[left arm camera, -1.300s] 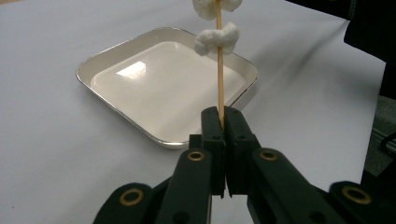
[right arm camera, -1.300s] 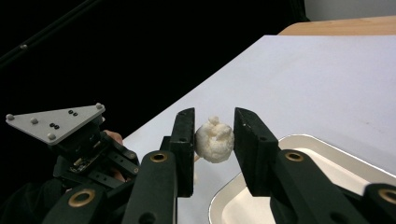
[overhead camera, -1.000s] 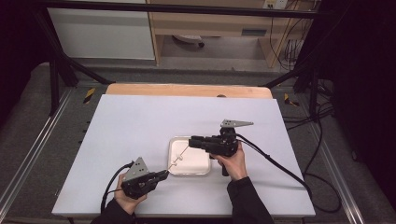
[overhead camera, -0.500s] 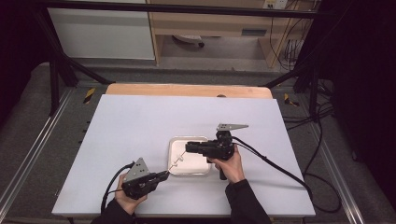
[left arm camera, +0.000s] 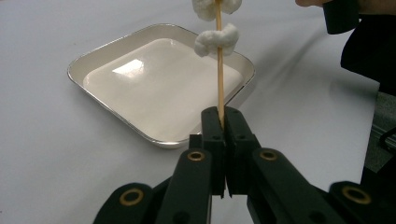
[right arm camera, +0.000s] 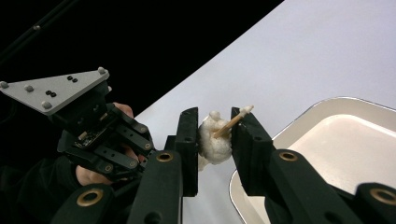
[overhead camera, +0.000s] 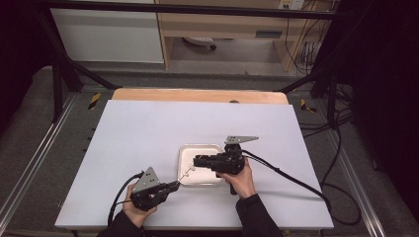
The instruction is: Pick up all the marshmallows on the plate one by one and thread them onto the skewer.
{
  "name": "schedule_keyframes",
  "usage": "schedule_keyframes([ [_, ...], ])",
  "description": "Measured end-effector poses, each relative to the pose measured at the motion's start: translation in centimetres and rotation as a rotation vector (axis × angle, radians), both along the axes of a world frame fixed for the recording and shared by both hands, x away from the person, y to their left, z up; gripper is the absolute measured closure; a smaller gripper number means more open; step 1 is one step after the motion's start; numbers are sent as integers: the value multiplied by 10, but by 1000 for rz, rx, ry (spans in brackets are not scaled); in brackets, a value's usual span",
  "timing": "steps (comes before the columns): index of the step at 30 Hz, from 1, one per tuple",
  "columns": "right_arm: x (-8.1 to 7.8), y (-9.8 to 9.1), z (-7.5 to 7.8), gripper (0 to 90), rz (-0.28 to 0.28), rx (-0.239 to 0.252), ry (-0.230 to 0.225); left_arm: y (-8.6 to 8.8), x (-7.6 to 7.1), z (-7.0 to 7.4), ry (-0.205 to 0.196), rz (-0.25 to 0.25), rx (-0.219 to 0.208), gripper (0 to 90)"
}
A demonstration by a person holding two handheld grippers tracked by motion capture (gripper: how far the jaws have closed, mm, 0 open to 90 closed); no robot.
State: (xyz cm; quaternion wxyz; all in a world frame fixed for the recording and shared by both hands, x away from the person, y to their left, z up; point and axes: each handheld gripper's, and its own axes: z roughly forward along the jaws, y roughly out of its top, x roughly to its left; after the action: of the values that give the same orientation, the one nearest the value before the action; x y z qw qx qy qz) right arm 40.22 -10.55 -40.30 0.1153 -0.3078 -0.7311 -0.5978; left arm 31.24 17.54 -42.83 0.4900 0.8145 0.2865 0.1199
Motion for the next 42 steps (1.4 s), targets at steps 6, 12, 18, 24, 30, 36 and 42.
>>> schedule_keyframes([
  [6, -2, -4, 5, 453, -41, -50, -83, 2, 4, -1, -6, 5, -4, 882],
  [12, -8, -10, 5, 221, -100, -154, -183, 3, 5, -2, 6, 17, -2, 882],
  [18, -8, -27, -1, 93, -149, -216, -203, 5, 5, -1, 32, 42, 11, 882],
  [24, -9, -50, -12, 31, -206, -274, -199, 4, 8, -2, 54, 45, 18, 882],
  [30, -12, -71, -22, 5, -237, -336, -202, 3, 11, 1, 66, 55, 23, 882],
  [36, -18, -93, -32, 5, -260, -402, -206, 2, 15, 4, 81, 59, 30, 881],
  [42, -25, -113, -45, 5, -285, -462, -189, -1, 21, 9, 95, 68, 44, 881],
])
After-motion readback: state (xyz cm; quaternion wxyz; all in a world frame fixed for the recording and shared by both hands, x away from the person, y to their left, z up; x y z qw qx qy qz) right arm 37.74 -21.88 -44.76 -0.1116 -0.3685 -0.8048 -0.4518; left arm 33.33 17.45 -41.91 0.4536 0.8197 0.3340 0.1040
